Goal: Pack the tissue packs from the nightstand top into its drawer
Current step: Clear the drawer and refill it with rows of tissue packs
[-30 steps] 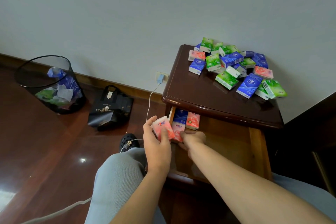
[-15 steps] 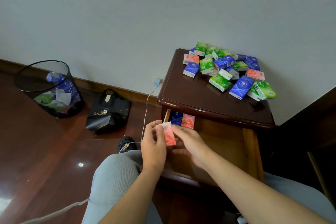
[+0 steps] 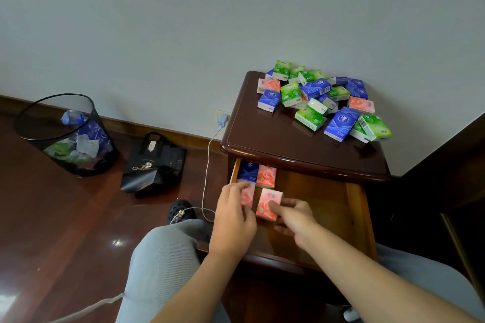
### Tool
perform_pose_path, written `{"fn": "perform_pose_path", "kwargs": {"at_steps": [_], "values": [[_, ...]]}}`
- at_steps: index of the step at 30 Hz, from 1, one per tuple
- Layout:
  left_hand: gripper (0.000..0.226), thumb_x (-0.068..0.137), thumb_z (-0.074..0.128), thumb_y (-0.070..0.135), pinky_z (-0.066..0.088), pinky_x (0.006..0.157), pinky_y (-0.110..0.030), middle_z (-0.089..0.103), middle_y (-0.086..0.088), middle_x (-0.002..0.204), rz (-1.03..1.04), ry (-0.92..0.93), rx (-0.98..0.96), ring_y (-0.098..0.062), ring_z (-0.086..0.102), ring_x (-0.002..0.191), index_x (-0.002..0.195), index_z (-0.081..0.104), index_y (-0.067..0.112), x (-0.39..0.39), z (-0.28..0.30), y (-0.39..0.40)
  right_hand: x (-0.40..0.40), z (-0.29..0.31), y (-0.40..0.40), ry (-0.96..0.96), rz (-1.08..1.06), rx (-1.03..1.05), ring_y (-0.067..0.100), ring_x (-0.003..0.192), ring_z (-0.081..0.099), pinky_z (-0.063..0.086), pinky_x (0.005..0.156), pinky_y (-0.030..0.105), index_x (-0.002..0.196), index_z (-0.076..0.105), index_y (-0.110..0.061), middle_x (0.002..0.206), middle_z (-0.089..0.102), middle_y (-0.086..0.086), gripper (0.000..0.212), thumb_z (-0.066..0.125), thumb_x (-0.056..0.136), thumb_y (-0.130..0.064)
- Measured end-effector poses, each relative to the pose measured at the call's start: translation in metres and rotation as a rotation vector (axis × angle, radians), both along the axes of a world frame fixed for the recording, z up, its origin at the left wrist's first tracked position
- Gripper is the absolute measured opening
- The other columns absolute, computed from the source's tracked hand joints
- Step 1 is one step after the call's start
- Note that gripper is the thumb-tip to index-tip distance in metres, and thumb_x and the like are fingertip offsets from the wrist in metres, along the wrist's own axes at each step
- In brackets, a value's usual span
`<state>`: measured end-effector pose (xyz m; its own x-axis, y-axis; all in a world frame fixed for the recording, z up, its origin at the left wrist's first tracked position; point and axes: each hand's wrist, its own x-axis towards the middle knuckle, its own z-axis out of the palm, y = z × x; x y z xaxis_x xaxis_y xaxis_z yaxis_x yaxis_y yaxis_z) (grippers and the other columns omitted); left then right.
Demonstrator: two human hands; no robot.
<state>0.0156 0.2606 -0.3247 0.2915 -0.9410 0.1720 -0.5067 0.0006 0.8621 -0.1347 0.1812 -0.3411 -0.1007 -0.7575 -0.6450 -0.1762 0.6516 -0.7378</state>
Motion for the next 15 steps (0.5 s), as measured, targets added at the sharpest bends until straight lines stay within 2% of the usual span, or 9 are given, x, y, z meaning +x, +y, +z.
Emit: {"fn": "perform_pose_path", "kwargs": {"at_steps": [3,5,7,11,15], "values": [[0.057,0.085,0.056,0.004,0.032,0.119,-0.04,0.056,0.007,0.14,0.008,-0.362,0.07,-0.012,0.048,0.134,0.138,0.057,0.022,-0.004,-0.002,-0.001,0.004,-0.011,-0.003,0.017,-0.016,0.008,0.026,0.096,0.075,0.066,0.07,0.039,0.11,0.061,-0.019,0.11,0.074,0.008,0.034,0.085,0.086,-0.018],[0.061,0.09,0.052,0.011,0.012,0.128,-0.047,0.047,0.007,0.154,-0.016,-0.48,0.211,-0.01,0.035,0.147,0.15,0.049,0.024,-0.005,-0.001,-0.004,0.009,-0.015,-0.006,0.041,-0.031,-0.021,0.027,0.095,0.074,0.067,0.074,0.043,0.112,0.061,-0.018,0.11,0.072,0.008,0.034,0.084,0.087,-0.016],[0.063,0.096,0.047,0.018,-0.002,0.129,-0.051,0.034,0.009,0.165,-0.086,-0.547,0.292,-0.005,0.022,0.154,0.158,0.037,0.026,-0.005,-0.003,-0.006,0.013,-0.018,-0.008,0.042,-0.051,-0.038,0.027,0.094,0.073,0.067,0.073,0.042,0.118,0.061,-0.015,0.108,0.071,0.007,0.038,0.084,0.087,-0.014],[0.066,0.099,0.039,0.024,-0.01,0.126,-0.058,0.024,0.007,0.17,-0.201,-0.672,0.375,-0.007,0.018,0.157,0.163,0.026,0.024,-0.009,-0.003,-0.008,0.017,-0.019,-0.012,0.019,-0.05,-0.053,0.026,0.093,0.073,0.067,0.073,0.041,0.124,0.062,-0.013,0.108,0.072,0.007,0.044,0.084,0.086,-0.014],[0.066,0.1,0.038,0.025,-0.012,0.124,-0.062,0.021,0.003,0.171,-0.207,-0.672,0.485,-0.012,0.02,0.157,0.164,0.022,0.02,-0.01,-0.005,-0.012,0.021,-0.018,-0.017,0.078,-0.015,-0.102,0.027,0.099,0.072,0.066,0.078,0.043,0.132,0.058,-0.015,0.115,0.07,0.008,0.052,0.084,0.087,-0.014]]}}
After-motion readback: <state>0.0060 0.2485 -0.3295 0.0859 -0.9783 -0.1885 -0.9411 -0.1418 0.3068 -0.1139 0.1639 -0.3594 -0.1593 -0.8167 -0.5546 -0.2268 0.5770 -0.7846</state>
